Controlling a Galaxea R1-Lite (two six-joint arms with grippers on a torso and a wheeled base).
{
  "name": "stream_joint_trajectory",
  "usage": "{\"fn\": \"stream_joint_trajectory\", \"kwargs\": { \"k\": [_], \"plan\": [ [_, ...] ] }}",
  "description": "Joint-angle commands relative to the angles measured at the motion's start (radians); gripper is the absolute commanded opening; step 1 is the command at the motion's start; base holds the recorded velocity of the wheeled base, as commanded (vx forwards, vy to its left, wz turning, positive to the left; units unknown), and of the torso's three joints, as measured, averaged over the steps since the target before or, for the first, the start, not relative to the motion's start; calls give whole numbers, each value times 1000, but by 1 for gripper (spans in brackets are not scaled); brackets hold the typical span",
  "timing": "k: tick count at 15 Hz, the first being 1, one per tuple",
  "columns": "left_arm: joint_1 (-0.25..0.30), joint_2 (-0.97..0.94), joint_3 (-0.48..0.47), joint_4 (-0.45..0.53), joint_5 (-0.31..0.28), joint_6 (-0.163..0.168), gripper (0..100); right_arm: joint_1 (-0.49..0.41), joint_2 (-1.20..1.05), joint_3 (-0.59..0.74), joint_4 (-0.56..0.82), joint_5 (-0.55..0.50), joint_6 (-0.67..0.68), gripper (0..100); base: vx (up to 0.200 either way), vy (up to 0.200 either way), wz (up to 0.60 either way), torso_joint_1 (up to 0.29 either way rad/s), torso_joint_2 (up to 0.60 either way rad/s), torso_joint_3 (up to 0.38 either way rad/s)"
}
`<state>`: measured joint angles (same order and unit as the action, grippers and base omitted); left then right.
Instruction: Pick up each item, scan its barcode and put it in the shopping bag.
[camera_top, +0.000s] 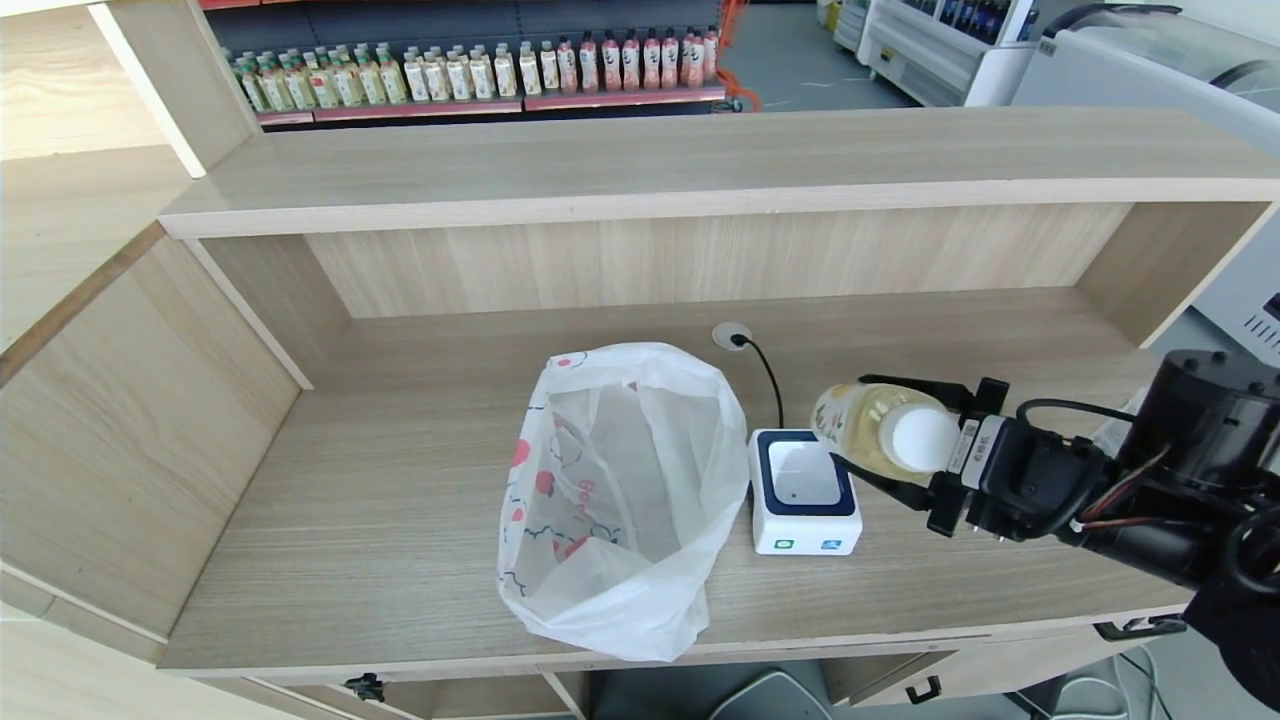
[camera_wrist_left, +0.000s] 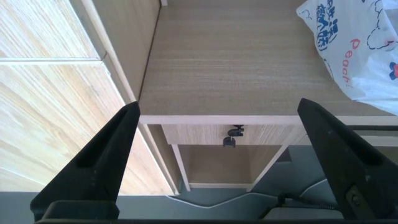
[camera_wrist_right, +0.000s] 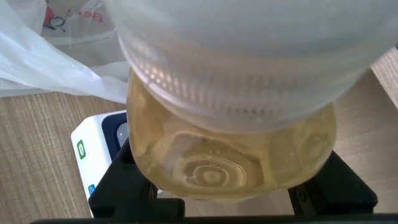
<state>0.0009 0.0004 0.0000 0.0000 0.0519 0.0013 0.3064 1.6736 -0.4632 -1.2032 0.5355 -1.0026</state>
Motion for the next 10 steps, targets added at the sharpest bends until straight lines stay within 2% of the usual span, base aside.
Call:
{"fn": "stream_joint_trajectory", "kwargs": {
  "k": [1,7,10],
  "plan": [
    [1,0,0,0,0,0,100,0,54,0,-22,3,-1,0,0,0,0,0,0,0],
    [1,0,0,-2,0,0,100,8,86,-6,-24,9,1,0,0,0,0,0,0,0],
    [1,0,0,0,0,0,100,16,123,-52,-24,12,1,0,0,0,0,0,0,0]
  ]
}}
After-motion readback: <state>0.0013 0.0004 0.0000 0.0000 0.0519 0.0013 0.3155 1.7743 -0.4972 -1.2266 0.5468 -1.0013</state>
